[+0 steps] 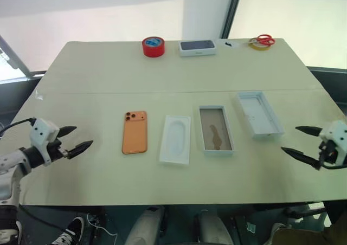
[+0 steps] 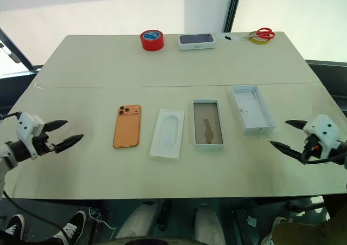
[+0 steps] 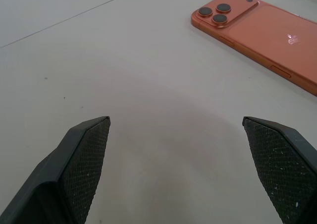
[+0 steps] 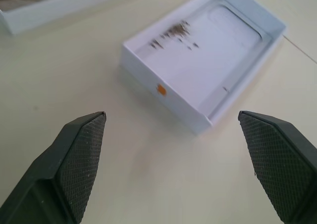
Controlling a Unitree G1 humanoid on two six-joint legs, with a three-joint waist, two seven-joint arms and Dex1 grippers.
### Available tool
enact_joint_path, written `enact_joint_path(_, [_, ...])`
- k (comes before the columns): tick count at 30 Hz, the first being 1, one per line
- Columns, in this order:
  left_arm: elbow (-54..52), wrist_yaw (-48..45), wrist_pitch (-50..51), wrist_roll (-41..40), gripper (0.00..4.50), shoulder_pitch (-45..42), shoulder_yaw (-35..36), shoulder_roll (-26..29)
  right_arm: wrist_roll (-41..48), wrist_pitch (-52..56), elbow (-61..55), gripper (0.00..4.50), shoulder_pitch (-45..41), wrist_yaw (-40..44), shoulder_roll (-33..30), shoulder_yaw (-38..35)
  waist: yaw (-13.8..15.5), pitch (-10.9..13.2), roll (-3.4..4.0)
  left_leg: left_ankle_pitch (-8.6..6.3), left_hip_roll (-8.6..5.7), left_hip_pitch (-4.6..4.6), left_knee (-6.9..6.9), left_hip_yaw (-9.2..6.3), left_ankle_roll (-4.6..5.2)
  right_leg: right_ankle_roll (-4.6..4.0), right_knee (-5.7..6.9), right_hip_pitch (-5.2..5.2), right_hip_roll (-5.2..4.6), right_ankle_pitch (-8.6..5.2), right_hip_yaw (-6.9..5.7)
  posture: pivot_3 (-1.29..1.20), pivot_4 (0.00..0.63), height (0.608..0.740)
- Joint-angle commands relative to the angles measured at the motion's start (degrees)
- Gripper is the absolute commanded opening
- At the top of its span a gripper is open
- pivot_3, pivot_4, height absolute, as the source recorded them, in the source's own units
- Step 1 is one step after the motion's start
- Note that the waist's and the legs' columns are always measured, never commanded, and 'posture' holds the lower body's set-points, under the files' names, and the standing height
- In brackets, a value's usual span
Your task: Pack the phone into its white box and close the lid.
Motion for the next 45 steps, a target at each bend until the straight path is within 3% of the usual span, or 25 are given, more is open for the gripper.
enact_joint_path(1, [-2.66, 0.74, -0.46, -0.90, 4.50, -0.38, 1.79, 0.75, -0.13, -2.52, 1.17, 4.46, -1.12, 0.23, -1.04, -1.02, -0.18, 0.00, 0.00, 0.00, 0.00, 0.00, 0.00, 0.00, 0.00, 0.00, 0.00, 0.00, 0.00, 0.00, 0.00, 0.00, 0.150, 0.736])
enact_joint_path(18, [-3.63, -0.21, -2.27, 0.63, 4.50, -2.56, -0.71, 0.61, -0.10, -2.92, 0.57, 4.46, -2.05, -0.16, -0.33, -0.29, -0.28, 0.01, 0.02, 0.00, 0.00, 0.01, 0.00, 0.00, 0.00, 0.00, 0.00, 0.00, 0.00, 0.00, 0.00, 0.00, 0.150, 0.736])
enact_joint_path(29, [-7.10, 5.99, 1.26, 2.47, 4.50, -5.14, -2.52, -1.19, -0.03, -2.36, -1.76, 4.46, -3.40, -0.55, -0.05, 0.73, -0.21, 0.01, 0.02, 0.00, 0.00, 0.01, 0.00, 0.00, 0.00, 0.01, 0.00, 0.00, 0.00, 0.00, 0.00, 0.00, 0.150, 0.736])
enact_joint_path(31, [-8.94, 6.65, 4.13, 1.66, 4.50, -5.54, -3.23, -1.48, 0.23, -1.74, -3.27, 4.46, -3.91, -0.48, 0.03, 1.29, -0.26, 0.01, 0.01, 0.00, 0.00, 0.00, 0.00, 0.00, 0.00, 0.01, 0.00, -0.01, 0.00, 0.00, 0.00, 0.00, 0.150, 0.736])
enact_joint_path(34, [-14.02, 6.85, 16.47, -1.07, 4.50, -6.03, -5.96, -0.79, 1.71, 0.99, -8.68, 4.46, -4.67, -0.41, 0.77, 2.70, -0.28, 0.02, 0.03, 0.00, 0.00, 0.00, 0.00, 0.00, 0.00, 0.02, 0.00, -0.01, 0.01, 0.00, 0.00, 0.00, 0.150, 0.736])
enact_joint_path(37, [-17.03, 8.25, 19.60, -1.68, 4.50, -8.10, -8.29, -2.60, 2.29, 3.70, -15.45, 4.46, -6.12, -1.23, 2.39, 5.56, -0.28, 0.02, 0.03, 0.00, 0.00, 0.03, 0.00, 0.00, 0.00, 0.02, 0.06, -0.01, 0.01, 0.01, 0.01, 0.00, 0.150, 0.736])
enact_joint_path(42, [-24.38, 10.87, 32.13, -7.08, 4.50, -11.84, -13.97, -8.61, 1.40, 7.82, -27.39, 4.46, -10.55, -2.92, 6.42, 13.72, -0.12, 0.04, 0.01, 0.00, 0.00, 0.01, 0.07, -0.02, 0.00, 0.03, 0.07, 0.00, 0.01, 0.01, -0.01, 0.00, 0.150, 0.736])
enact_joint_path(45, [-25.40, 16.79, 43.47, -14.03, 4.50, -15.79, -12.77, -15.29, -0.20, 8.24, -29.82, 4.46, -12.51, -3.42, 7.52, 17.13, 0.31, 0.09, -0.09, 0.01, -0.02, -0.03, 0.12, -0.02, 0.01, 0.06, 0.05, 0.00, 0.01, 0.02, -0.04, 0.00, 0.150, 0.736])
